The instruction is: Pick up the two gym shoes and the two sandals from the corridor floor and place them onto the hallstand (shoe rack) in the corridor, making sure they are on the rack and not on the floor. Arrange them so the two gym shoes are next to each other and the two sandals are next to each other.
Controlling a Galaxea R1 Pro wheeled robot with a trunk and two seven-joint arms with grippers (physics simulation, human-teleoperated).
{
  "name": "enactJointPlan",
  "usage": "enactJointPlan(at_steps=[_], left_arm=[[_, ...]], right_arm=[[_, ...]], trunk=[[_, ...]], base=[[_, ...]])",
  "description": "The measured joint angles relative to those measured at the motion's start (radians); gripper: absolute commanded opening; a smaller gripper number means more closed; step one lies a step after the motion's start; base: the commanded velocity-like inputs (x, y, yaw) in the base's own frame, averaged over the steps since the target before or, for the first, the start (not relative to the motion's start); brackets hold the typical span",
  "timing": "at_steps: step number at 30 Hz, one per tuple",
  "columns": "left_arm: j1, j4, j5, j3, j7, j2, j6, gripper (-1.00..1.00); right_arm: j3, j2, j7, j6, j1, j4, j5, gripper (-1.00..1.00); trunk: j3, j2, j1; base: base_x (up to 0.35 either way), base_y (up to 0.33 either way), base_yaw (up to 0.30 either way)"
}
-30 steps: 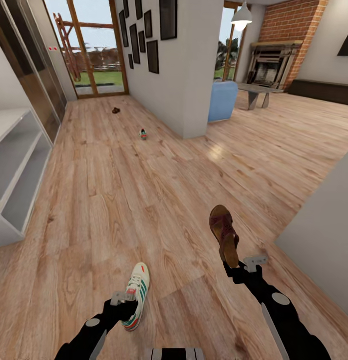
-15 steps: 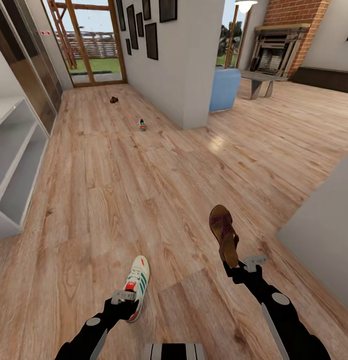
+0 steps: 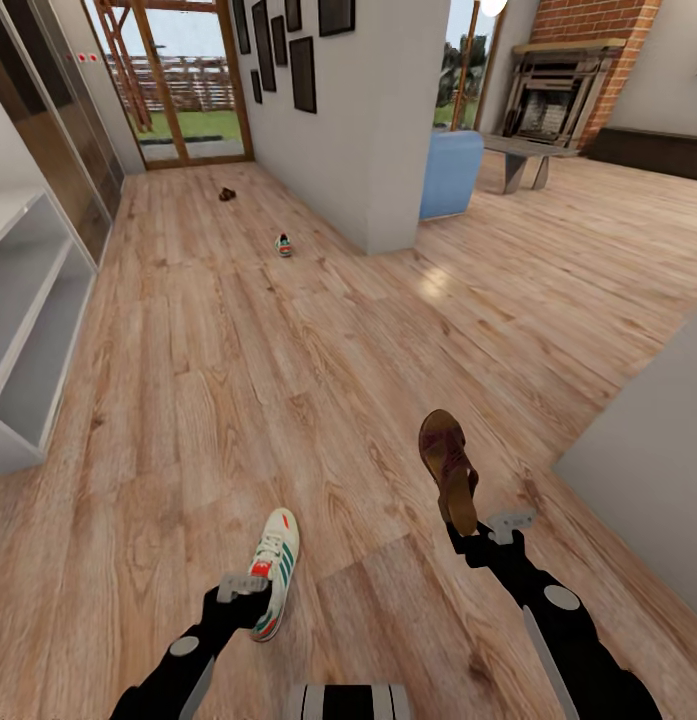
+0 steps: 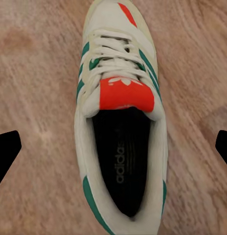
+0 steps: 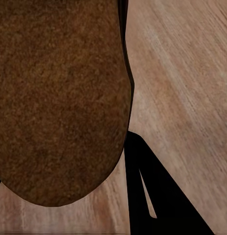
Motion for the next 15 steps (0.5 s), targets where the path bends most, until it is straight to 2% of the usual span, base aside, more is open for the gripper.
enactJointPlan(at_steps=[8,15], left_arm=[[0.000,0.006,0.024,0.000,0.003,-0.002,-0.025,1.00],[0.000,0.006,0.028,0.000,0.003,-0.001,-0.028,1.00]], right_arm=[[0.000,0.000,0.000,0.000,0.000,-0.003,0.000,-1.00],[0.000,0.000,0.000,0.000,0.000,-0.014,0.000,-1.00]], trunk=[[-0.034,-0.002,0.004],[-0.070,-0.004,0.007]], base=[[0.000,0.000,0.000],[0.000,0.000,0.000]])
